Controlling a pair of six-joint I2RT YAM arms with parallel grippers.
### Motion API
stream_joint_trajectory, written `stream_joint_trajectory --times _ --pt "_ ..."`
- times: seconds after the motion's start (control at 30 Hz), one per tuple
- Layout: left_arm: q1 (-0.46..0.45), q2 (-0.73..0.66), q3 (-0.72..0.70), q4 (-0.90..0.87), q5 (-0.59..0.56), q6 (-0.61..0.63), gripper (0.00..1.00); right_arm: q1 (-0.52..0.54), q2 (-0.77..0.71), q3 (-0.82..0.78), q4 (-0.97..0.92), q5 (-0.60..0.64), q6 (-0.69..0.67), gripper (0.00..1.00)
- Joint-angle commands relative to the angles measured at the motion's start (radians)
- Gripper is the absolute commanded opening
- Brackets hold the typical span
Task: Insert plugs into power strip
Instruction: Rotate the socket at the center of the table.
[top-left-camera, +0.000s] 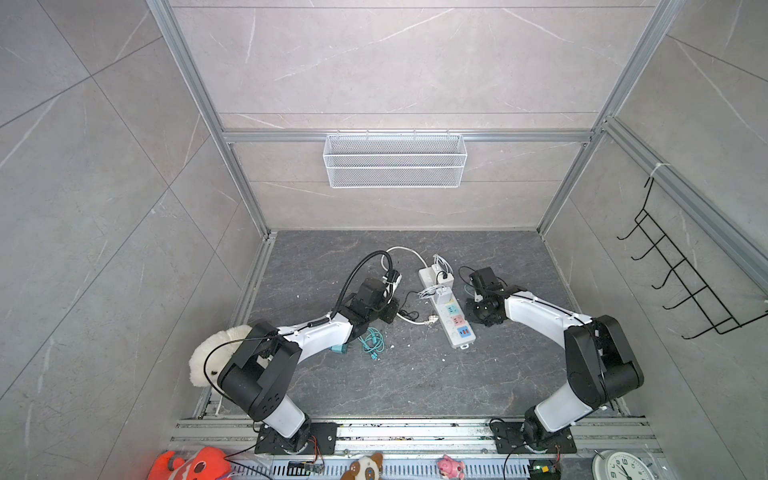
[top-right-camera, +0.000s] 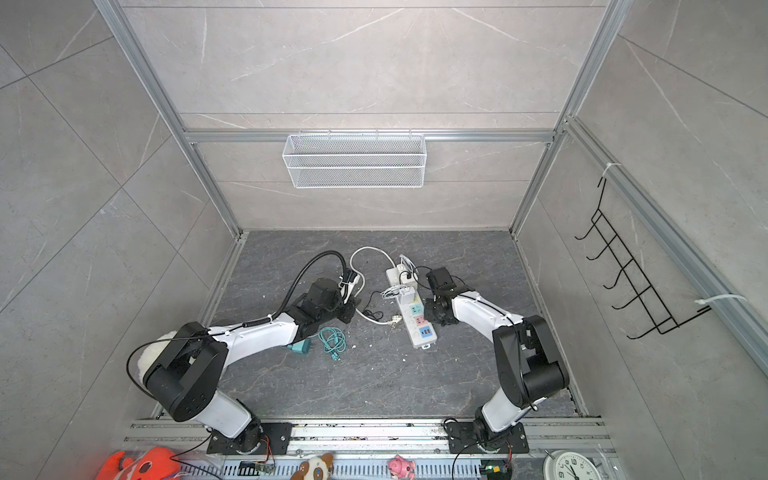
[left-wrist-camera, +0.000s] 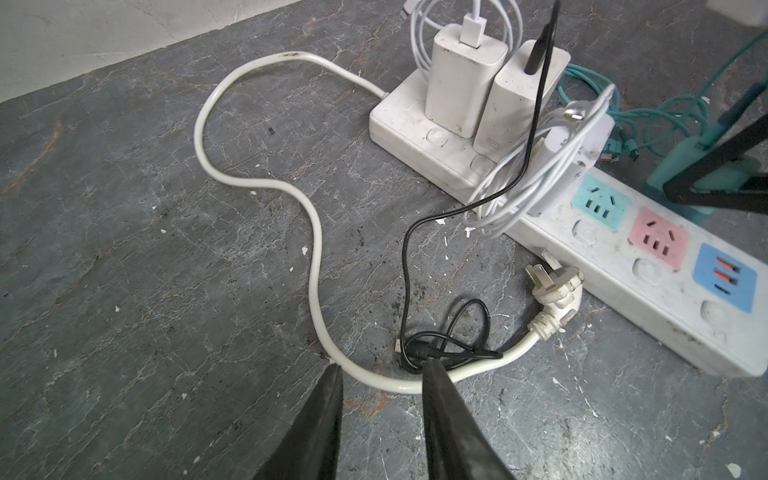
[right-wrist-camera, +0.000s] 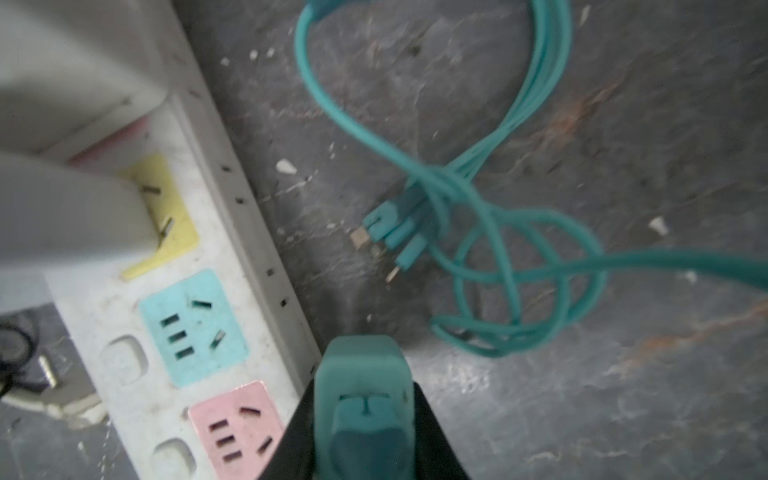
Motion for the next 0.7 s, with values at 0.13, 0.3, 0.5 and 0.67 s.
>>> stream_joint_trajectory --times 0.13,0.3,0.5,0.67 --pt "-0.003 -0.053 -0.017 0.032 0.014 0.007 0.36 0.138 -0.085 -0.087 0.023 -0.008 0.161 0.03" --pt "-0.003 -0.059 -0.030 0.036 0.053 0.010 0.36 0.216 -0.138 -0.082 0.003 0.233 0.190 0.03" --pt "-0.003 -0.067 -0.073 0.091 0.087 -0.011 0.36 0.289 -0.124 0.008 -0.006 0.393 0.197 0.03" --pt "-0.003 -0.049 -0.110 0.145 0.122 -0.039 0.36 0.303 -0.047 0.045 0.125 0.289 0.135 0.04"
